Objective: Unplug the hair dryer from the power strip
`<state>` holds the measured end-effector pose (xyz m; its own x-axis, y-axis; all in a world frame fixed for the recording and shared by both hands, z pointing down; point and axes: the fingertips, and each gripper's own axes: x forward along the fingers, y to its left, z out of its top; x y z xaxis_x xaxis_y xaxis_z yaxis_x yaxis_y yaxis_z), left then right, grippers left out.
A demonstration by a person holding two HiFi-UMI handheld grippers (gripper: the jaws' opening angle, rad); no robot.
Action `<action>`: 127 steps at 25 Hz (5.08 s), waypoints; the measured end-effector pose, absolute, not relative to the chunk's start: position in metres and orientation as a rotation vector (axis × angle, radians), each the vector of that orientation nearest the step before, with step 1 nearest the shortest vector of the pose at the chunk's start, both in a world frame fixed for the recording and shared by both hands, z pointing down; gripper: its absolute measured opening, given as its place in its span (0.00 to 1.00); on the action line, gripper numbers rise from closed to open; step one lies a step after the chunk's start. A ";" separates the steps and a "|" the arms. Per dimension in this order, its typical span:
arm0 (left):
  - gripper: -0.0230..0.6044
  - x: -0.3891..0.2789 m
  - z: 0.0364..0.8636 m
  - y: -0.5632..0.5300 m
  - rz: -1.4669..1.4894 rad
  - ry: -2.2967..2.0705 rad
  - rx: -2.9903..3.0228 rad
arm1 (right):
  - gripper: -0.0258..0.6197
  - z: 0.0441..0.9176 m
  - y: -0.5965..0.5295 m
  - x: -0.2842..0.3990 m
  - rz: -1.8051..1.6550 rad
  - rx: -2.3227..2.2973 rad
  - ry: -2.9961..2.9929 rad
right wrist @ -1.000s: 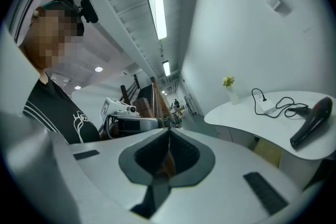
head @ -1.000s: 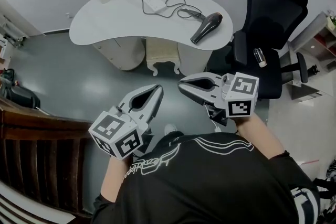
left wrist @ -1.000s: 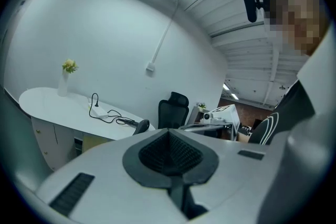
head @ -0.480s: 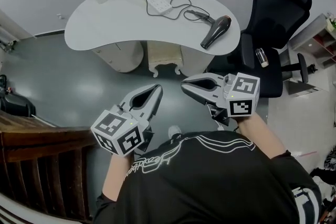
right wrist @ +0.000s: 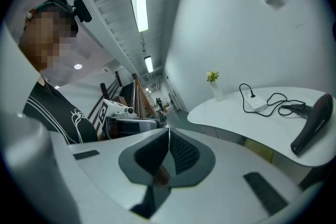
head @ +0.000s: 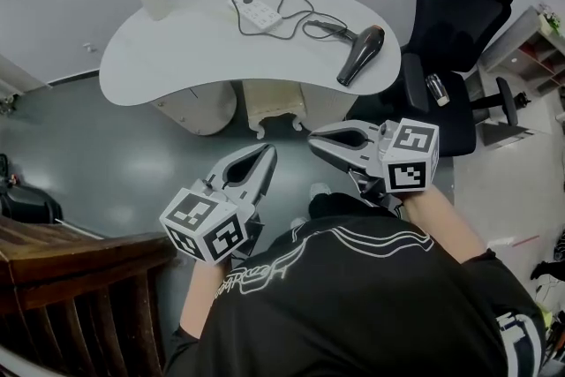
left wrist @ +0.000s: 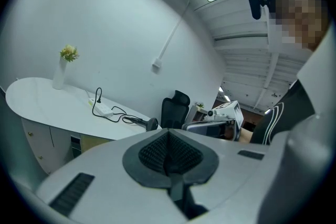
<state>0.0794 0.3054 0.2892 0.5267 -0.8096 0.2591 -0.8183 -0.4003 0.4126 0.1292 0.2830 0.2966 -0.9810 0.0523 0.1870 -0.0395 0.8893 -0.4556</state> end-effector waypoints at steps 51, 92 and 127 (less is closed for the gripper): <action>0.04 -0.142 0.381 -0.103 0.346 -1.422 2.096 | 0.04 0.342 -0.105 -0.016 1.000 0.136 -2.809; 0.04 -0.178 0.521 -0.242 0.717 -0.978 2.465 | 0.04 0.466 -0.195 -0.074 1.093 0.487 -2.555; 0.04 -0.179 0.521 -0.243 0.636 -1.111 2.551 | 0.16 0.502 -0.270 -0.169 0.356 0.513 -2.442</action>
<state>-0.1785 -0.2432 0.5208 0.6057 -0.6186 0.5004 -0.7448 -0.6622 0.0829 -0.1686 -0.2698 0.5020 -0.7380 -0.2753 0.6160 -0.4396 0.8888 -0.1295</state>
